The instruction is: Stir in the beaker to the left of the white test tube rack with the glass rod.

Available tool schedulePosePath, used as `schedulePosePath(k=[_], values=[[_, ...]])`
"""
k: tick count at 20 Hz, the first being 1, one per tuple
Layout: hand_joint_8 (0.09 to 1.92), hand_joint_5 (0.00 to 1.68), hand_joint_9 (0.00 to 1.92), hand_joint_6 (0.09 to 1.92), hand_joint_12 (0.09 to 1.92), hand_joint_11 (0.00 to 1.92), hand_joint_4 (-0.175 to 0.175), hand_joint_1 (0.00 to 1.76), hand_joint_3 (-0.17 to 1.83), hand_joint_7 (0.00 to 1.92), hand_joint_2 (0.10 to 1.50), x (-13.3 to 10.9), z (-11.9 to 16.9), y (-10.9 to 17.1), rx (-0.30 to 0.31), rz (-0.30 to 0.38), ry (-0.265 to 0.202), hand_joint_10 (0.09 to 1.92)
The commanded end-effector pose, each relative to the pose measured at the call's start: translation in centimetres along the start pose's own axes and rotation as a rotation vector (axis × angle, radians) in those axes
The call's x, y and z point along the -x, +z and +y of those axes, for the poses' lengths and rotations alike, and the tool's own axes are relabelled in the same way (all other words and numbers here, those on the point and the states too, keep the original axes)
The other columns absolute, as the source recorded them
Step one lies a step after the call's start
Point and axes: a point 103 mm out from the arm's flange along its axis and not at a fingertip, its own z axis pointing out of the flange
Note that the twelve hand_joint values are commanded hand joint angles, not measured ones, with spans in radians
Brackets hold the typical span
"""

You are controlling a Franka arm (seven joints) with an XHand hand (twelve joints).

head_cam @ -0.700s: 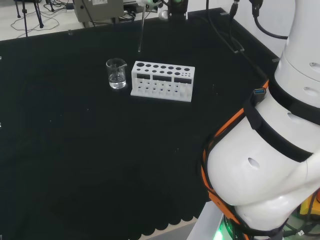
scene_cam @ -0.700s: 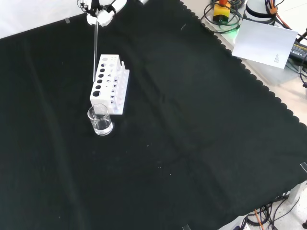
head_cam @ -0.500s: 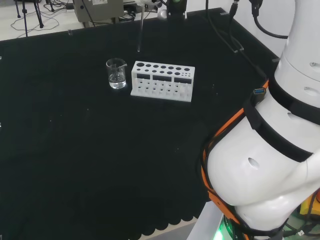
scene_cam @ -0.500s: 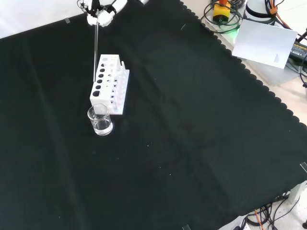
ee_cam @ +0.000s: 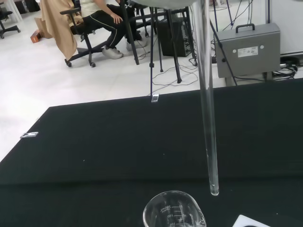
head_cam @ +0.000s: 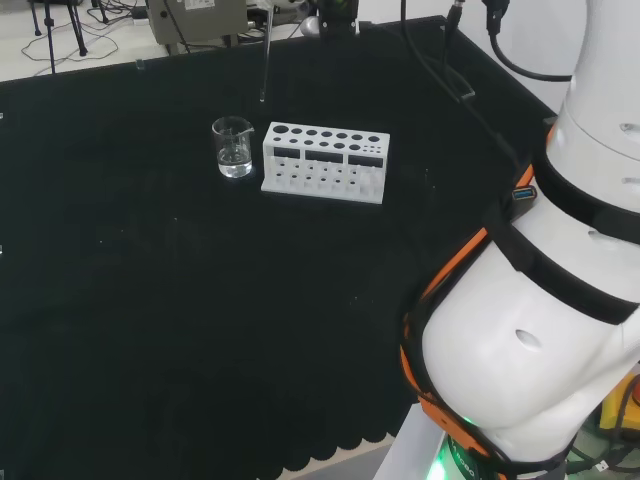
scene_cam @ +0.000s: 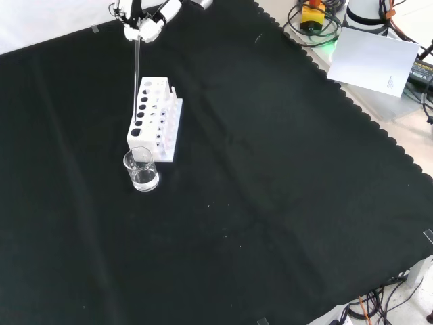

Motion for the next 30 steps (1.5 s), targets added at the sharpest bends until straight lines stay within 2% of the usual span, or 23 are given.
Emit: schedulePosePath(k=[1, 5, 10, 21, 30], values=[[0.82, 1.37, 1.69, 0.09, 0.82, 1.12, -0.175, 1.32, -0.17, 1.28, 1.08, -2.6, 3.6, 1.0, -0.022, 0.049, -0.094, 0.64], [0.83, 1.38, 1.69, 0.09, 0.82, 1.12, -0.175, 1.32, -0.17, 1.28, 1.08, -3.4, 4.9, 1.8, -0.031, 0.058, -0.145, 0.64], [0.83, 1.38, 1.69, 0.09, 0.82, 1.12, -0.175, 1.32, -0.17, 1.28, 1.08, -3.8, 5.3, 2.9, -0.045, 0.068, -0.173, 0.64], [0.83, 1.38, 1.69, 0.09, 0.82, 1.12, -0.175, 1.32, -0.17, 1.28, 1.08, -3.8, 5.2, 3.8, -0.069, 0.068, -0.167, 0.64], [0.83, 1.38, 1.69, 0.09, 0.82, 1.12, -0.175, 1.32, -0.17, 1.28, 1.08, -2.5, 5.0, 4.4, -0.084, 0.058, -0.144, 0.64]])
